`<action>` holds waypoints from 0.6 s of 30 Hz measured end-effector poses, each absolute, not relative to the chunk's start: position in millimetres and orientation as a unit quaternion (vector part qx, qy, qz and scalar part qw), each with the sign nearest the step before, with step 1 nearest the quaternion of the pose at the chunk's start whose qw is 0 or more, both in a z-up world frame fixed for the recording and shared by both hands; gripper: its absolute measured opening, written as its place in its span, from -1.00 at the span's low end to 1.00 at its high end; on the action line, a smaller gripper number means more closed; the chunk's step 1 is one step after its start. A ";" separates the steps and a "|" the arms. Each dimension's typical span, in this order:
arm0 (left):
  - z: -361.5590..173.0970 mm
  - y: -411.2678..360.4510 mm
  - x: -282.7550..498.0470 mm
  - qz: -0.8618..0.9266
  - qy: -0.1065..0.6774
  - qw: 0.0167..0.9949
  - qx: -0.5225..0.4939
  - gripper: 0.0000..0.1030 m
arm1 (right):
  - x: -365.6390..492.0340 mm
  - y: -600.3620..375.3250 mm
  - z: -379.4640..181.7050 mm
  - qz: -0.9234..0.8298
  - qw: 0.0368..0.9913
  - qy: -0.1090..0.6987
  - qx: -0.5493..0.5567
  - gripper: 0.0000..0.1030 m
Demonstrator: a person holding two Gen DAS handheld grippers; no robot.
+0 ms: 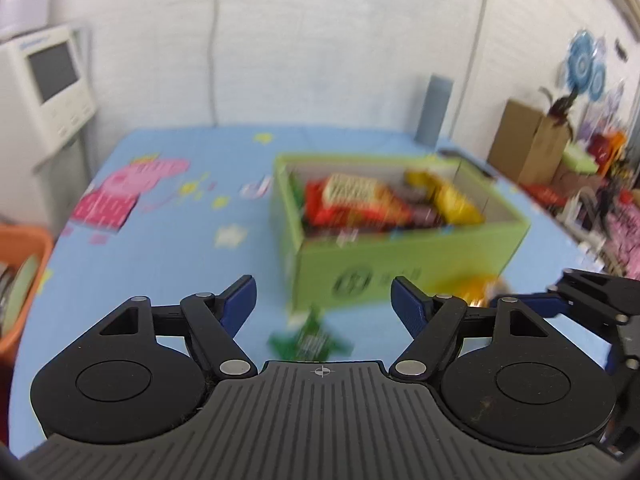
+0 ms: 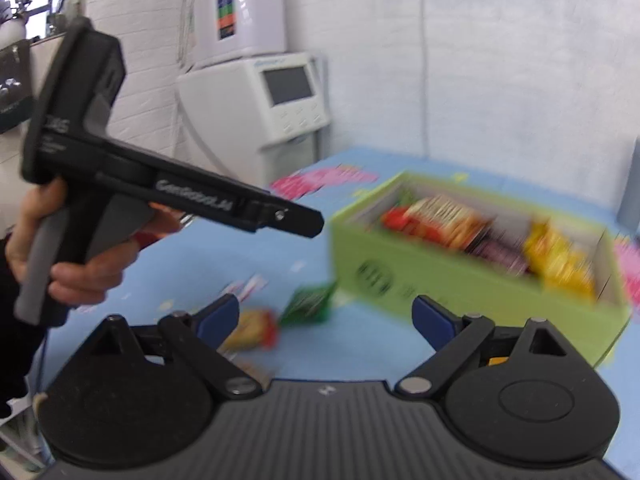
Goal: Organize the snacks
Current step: 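Move the left tool to the clear round cookie bag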
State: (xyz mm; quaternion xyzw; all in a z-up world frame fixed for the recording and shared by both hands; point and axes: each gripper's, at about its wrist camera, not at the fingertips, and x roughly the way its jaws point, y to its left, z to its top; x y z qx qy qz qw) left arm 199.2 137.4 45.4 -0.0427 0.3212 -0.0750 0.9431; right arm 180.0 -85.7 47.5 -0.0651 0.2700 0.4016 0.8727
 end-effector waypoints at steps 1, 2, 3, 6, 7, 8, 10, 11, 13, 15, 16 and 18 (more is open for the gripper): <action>36.5 141.5 186.3 -0.065 0.333 0.940 -0.046 0.16 | 167.1 -83.4 38.6 0.409 0.866 0.281 -0.062 0.81; 29.9 144.3 175.3 -0.057 0.341 0.937 -0.052 0.05 | 156.3 -79.3 30.3 0.415 0.860 0.291 -0.058 0.81; 23.4 147.8 157.7 -0.057 0.344 0.935 -0.064 0.04 | 146.9 -74.1 22.7 0.420 0.855 0.299 -0.057 0.81; 13.1 149.5 117.5 -0.075 0.352 0.927 -0.107 0.02 | 128.2 -62.4 6.4 0.419 0.850 0.313 -0.060 0.81; 9.9 148.6 109.2 -0.079 0.353 0.924 -0.123 0.01 | 126.0 -59.3 3.0 0.417 0.850 0.315 -0.061 0.81; 6.5 147.4 105.5 -0.084 0.358 0.920 -0.135 0.01 | 126.4 -56.0 0.2 0.414 0.852 0.315 -0.061 0.81; -1.1 144.6 107.2 -0.090 0.368 0.913 -0.151 0.00 | 130.6 -48.5 -6.2 0.406 0.855 0.317 -0.068 0.81; -3.9 144.0 111.3 -0.085 0.375 0.910 -0.157 -0.03 | 134.9 -43.4 -8.7 0.402 0.856 0.317 -0.075 0.81; -10.2 145.1 123.5 -0.087 0.382 0.905 -0.164 -0.06 | 142.6 -35.1 -15.0 0.399 0.854 0.324 -0.084 0.81; -17.4 145.7 131.6 -0.087 0.397 0.897 -0.173 -0.25 | 147.7 -28.0 -20.8 0.413 0.844 0.334 -0.076 0.81; -21.1 145.4 134.5 -0.093 0.401 0.894 -0.174 -0.35 | 147.7 -25.7 -23.0 0.418 0.841 0.336 -0.074 0.81; -26.8 144.1 136.2 -0.094 0.408 0.891 -0.174 -0.40 | 143.7 -22.2 -23.8 0.419 0.842 0.330 -0.082 0.82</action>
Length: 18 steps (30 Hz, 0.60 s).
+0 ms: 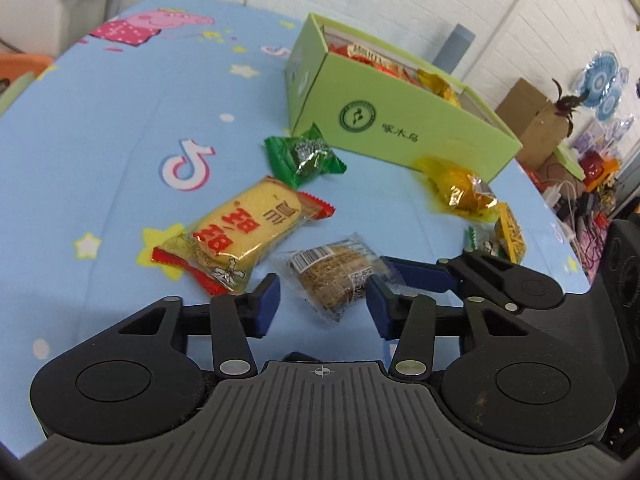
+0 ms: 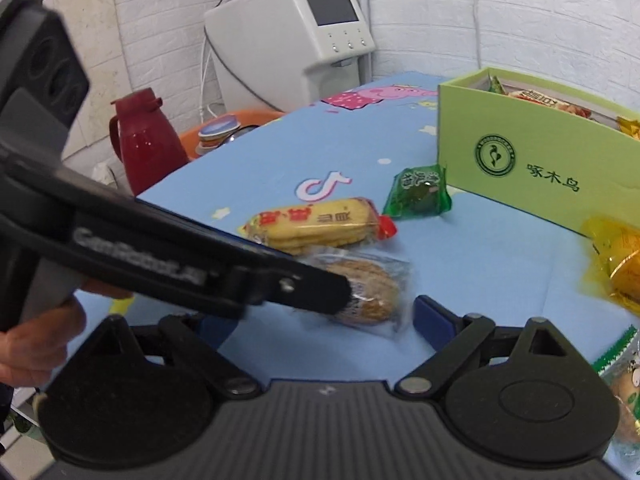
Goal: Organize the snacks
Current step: 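Move the left tool to the clear round cookie bag, then close the left tool on the clear cookie bag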
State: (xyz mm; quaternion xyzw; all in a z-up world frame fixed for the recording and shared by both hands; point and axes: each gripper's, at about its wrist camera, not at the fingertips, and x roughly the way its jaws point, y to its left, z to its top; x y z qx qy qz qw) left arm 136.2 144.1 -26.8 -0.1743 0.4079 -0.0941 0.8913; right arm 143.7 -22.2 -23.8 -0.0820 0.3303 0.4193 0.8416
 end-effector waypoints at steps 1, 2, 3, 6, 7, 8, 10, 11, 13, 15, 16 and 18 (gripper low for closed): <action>-28.5 143.4 135.8 -0.094 0.407 0.892 -0.174 -0.43 | 141.7 -22.4 -23.3 0.419 0.842 0.330 -0.083 0.82; -28.9 142.4 134.3 -0.094 0.405 0.893 -0.172 -0.49 | 140.9 -23.3 -23.0 0.420 0.841 0.331 -0.082 0.82; -29.2 141.0 132.9 -0.098 0.406 0.892 -0.171 -0.56 | 139.8 -25.9 -22.1 0.422 0.839 0.333 -0.079 0.82; -31.0 131.7 129.8 -0.117 0.411 0.888 -0.171 -0.70 | 129.5 -38.4 -17.9 0.426 0.838 0.335 -0.066 0.82; -31.3 126.3 128.7 -0.124 0.410 0.888 -0.164 -0.70 | 125.8 -43.1 -17.4 0.423 0.838 0.337 -0.066 0.82; -32.0 121.6 128.1 -0.130 0.410 0.888 -0.161 -0.70 | 123.0 -48.1 -17.9 0.419 0.840 0.340 -0.064 0.82; -31.4 109.3 126.8 -0.142 0.408 0.890 -0.147 -0.66 | 114.4 -59.8 -19.1 0.414 0.840 0.347 -0.050 0.82; -30.7 103.4 126.5 -0.147 0.408 0.890 -0.138 -0.61 | 108.2 -65.0 -19.5 0.416 0.838 0.350 -0.044 0.82; -30.5 93.1 125.7 -0.158 0.408 0.891 -0.121 -0.59 | 96.1 -72.4 -19.6 0.416 0.839 0.348 -0.042 0.82; -28.8 89.4 125.0 -0.154 0.407 0.893 -0.116 -0.55 | 91.2 -81.0 -18.2 0.409 0.843 0.347 -0.039 0.81; -27.0 90.4 124.0 -0.148 0.404 0.895 -0.115 -0.53 | 90.7 -85.8 -16.6 0.406 0.845 0.347 -0.036 0.81; -22.3 97.3 122.1 -0.142 0.395 0.899 -0.126 -0.43 | 91.9 -95.6 -11.4 0.394 0.854 0.337 -0.037 0.81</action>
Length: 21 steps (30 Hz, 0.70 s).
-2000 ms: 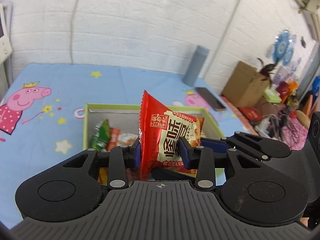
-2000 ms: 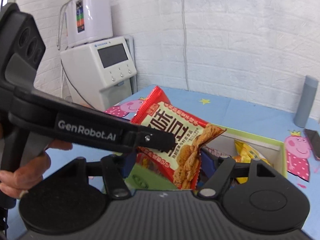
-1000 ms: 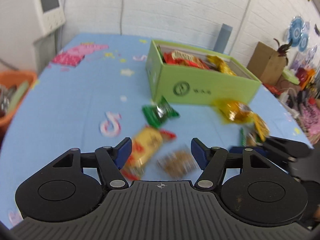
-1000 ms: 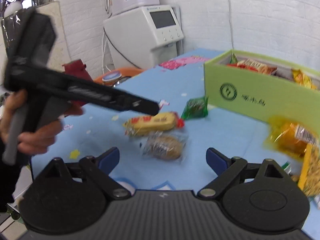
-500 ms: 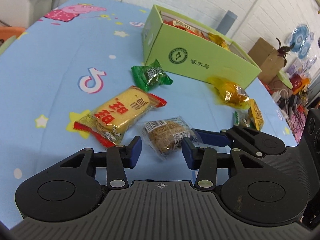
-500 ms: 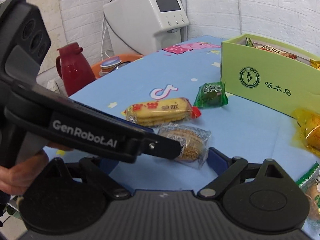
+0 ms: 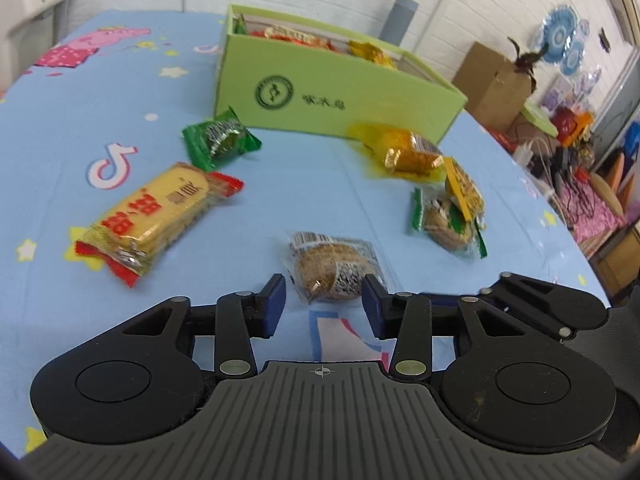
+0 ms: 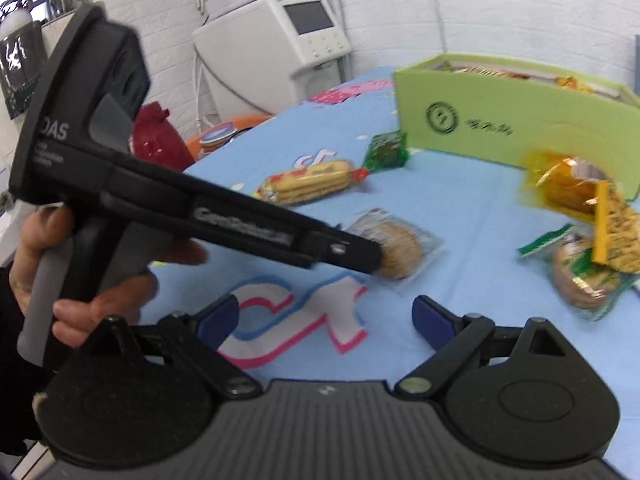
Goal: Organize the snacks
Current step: 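Close the left tool on the clear cookie bag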
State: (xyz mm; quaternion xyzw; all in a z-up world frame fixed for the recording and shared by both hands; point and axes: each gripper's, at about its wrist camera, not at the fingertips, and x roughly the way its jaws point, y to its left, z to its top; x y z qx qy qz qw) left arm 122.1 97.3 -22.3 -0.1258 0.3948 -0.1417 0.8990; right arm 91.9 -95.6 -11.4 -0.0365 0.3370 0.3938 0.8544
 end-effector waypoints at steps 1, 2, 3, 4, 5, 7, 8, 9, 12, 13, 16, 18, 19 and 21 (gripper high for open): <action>-20.3 100.7 122.2 -0.139 0.392 0.900 -0.132 -0.40 | 94.5 -98.1 -8.5 0.387 0.860 0.330 -0.042 0.81; -19.3 103.0 123.2 -0.134 0.392 0.900 -0.136 -0.40 | 99.9 -98.9 -6.3 0.380 0.865 0.322 -0.049 0.81; -19.0 104.6 124.9 -0.129 0.394 0.899 -0.139 -0.40 | 105.8 -98.2 -5.0 0.377 0.868 0.318 -0.053 0.81; -19.4 105.7 126.4 -0.127 0.396 0.898 -0.142 -0.40 | 114.4 -96.3 -5.0 0.375 0.870 0.316 -0.057 0.81; -20.1 106.2 127.5 -0.127 0.399 0.897 -0.145 -0.40 | 121.9 -93.1 -5.7 0.376 0.869 0.316 -0.060 0.81; -22.6 107.9 129.9 -0.128 0.406 0.891 -0.160 -0.39 | 133.7 -84.1 -8.3 0.389 0.863 0.314 -0.073 0.81; -23.5 109.3 131.1 -0.127 0.408 0.888 -0.169 -0.38 | 138.1 -78.9 -10.2 0.396 0.860 0.310 -0.083 0.81; -24.0 111.1 131.4 -0.126 0.408 0.886 -0.179 -0.38 | 141.9 -73.6 -12.5 0.401 0.857 0.309 -0.096 0.81; -22.8 115.7 128.9 -0.118 0.402 0.888 -0.190 -0.36 | 145.6 -65.9 -19.2 0.407 0.846 0.326 -0.105 0.82; -22.6 117.0 127.5 -0.115 0.399 0.890 -0.190 -0.32 | 142.0 -66.9 -19.7 0.411 0.844 0.328 -0.103 0.81; -24.5 118.5 125.9 -0.114 0.400 0.889 -0.193 -0.30 | 124.6 -74.8 -17.2 0.420 0.838 0.341 -0.074 0.81; -25.6 116.6 125.1 -0.117 0.399 0.889 -0.189 -0.28 | 112.3 -78.6 -15.1 0.433 0.833 0.341 -0.056 0.81; -25.8 115.5 125.1 -0.116 0.400 0.890 -0.186 -0.28 | 108.6 -78.7 -13.8 0.427 0.838 0.336 -0.057 0.81; -25.8 113.6 125.6 -0.117 0.399 0.891 -0.181 -0.24 | 106.9 -75.9 -9.7 0.406 0.852 0.324 -0.070 0.81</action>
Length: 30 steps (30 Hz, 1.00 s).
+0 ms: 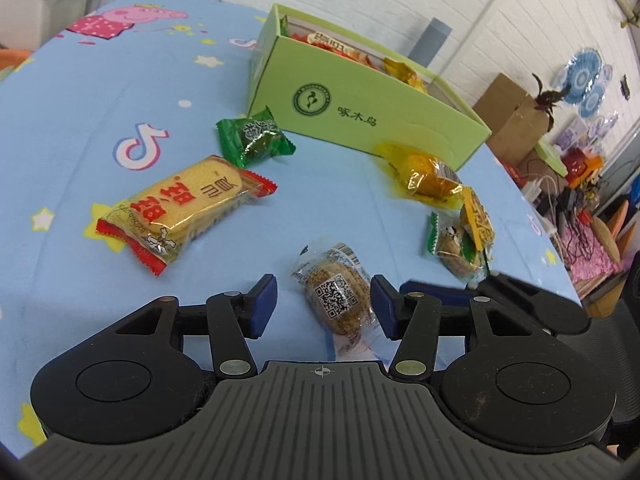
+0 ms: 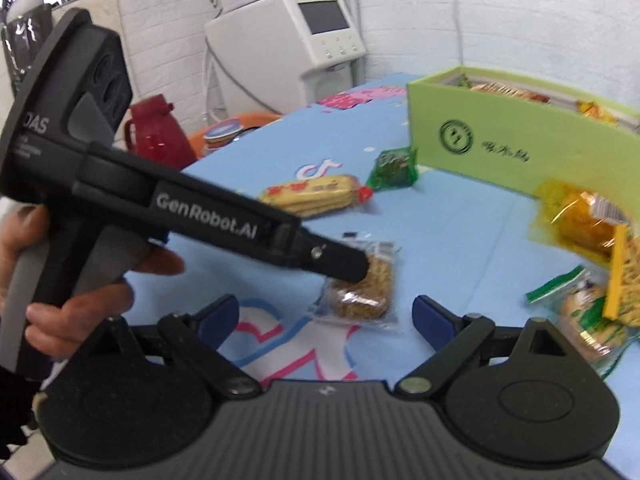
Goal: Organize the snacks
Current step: 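Close the left tool on the clear cookie bag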
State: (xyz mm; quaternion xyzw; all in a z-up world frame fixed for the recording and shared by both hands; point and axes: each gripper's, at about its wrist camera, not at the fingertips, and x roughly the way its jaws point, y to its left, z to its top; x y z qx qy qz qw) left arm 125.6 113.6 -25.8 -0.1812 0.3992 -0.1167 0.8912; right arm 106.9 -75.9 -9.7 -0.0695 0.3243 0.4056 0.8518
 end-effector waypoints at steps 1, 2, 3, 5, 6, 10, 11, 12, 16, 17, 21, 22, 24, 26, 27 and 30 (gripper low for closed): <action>-26.2 112.9 125.7 -0.117 0.400 0.891 -0.180 -0.19 | 108.5 -75.1 -8.4 0.399 0.855 0.322 -0.071 0.81; -26.8 112.5 125.8 -0.116 0.400 0.891 -0.179 -0.16 | 110.0 -73.5 -8.3 0.394 0.858 0.323 -0.072 0.81; -27.4 112.3 125.7 -0.116 0.400 0.891 -0.179 -0.16 | 113.4 -72.4 -9.1 0.391 0.859 0.323 -0.073 0.81; -28.5 112.4 124.8 -0.118 0.399 0.891 -0.181 -0.22 | 116.1 -69.7 -11.4 0.393 0.857 0.327 -0.069 0.81; -28.9 112.2 124.6 -0.119 0.399 0.891 -0.180 -0.24 | 116.3 -68.2 -12.6 0.393 0.856 0.328 -0.069 0.81; -30.3 112.1 128.7 -0.121 0.401 0.890 -0.180 -0.23 | 118.4 -60.5 -18.8 0.395 0.854 0.333 -0.066 0.81; -29.9 111.5 130.1 -0.121 0.401 0.890 -0.178 -0.23 | 119.3 -58.4 -22.1 0.395 0.851 0.340 -0.065 0.82; -29.6 110.8 131.4 -0.122 0.402 0.891 -0.174 -0.23 | 117.6 -57.1 -23.7 0.394 0.854 0.333 -0.069 0.82; -28.7 108.2 132.8 -0.122 0.401 0.893 -0.162 -0.19 | 116.6 -55.5 -24.2 0.391 0.856 0.329 -0.074 0.82; -28.5 107.1 132.8 -0.120 0.401 0.894 -0.158 -0.13 | 117.3 -56.3 -24.5 0.393 0.856 0.327 -0.073 0.82; -28.3 99.7 132.8 -0.121 0.400 0.898 -0.139 -0.06 | 115.5 -56.1 -25.7 0.394 0.858 0.319 -0.079 0.82; -28.9 98.7 133.4 -0.123 0.401 0.897 -0.138 -0.09 | 115.6 -54.6 -25.1 0.394 0.857 0.320 -0.086 0.82; -29.4 100.1 134.7 -0.128 0.402 0.895 -0.143 -0.11 | 117.5 -53.3 -22.2 0.389 0.855 0.329 -0.091 0.81; -29.6 103.5 137.4 -0.132 0.404 0.893 -0.151 -0.13 | 116.0 -57.6 -19.2 0.382 0.861 0.322 -0.094 0.81; -29.8 105.0 139.1 -0.133 0.404 0.892 -0.155 -0.14 | 116.4 -60.8 -18.5 0.376 0.865 0.319 -0.092 0.81; -29.8 105.0 142.5 -0.133 0.404 0.891 -0.156 -0.15 | 122.9 -65.7 -18.6 0.374 0.867 0.321 -0.080 0.80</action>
